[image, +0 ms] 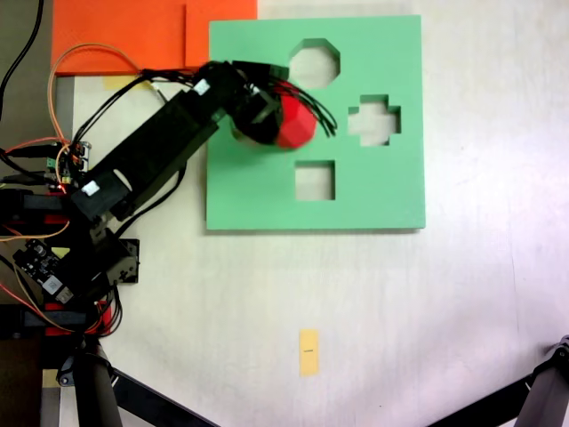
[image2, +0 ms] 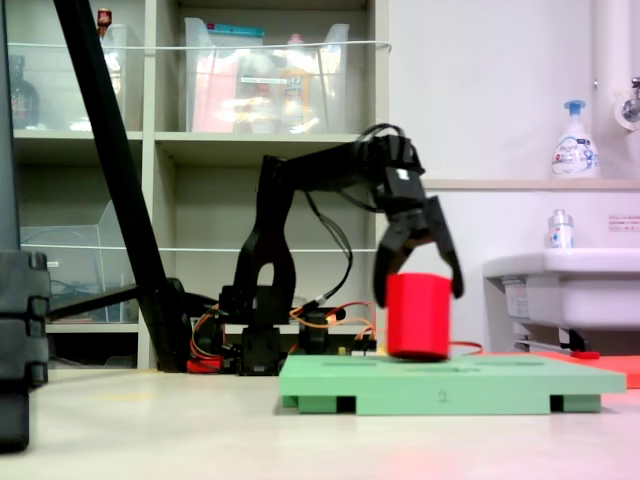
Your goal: Put the octagonal pillar block into the corresponding hole
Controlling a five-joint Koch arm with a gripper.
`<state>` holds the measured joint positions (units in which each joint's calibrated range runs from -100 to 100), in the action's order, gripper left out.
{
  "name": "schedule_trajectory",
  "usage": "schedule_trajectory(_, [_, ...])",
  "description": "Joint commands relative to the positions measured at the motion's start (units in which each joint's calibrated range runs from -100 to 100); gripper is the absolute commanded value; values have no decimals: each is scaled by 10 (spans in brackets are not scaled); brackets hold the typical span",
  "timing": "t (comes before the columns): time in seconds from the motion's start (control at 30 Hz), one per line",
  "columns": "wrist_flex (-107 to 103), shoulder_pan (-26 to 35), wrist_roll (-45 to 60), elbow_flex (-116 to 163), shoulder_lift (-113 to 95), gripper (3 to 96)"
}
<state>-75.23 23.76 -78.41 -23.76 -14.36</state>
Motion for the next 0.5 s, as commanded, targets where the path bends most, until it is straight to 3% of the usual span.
schedule_trajectory(0.03, [44, 13, -14, -99, 56, 388])
schedule_trajectory(0.5, [50, 31, -43, -302, 278, 389])
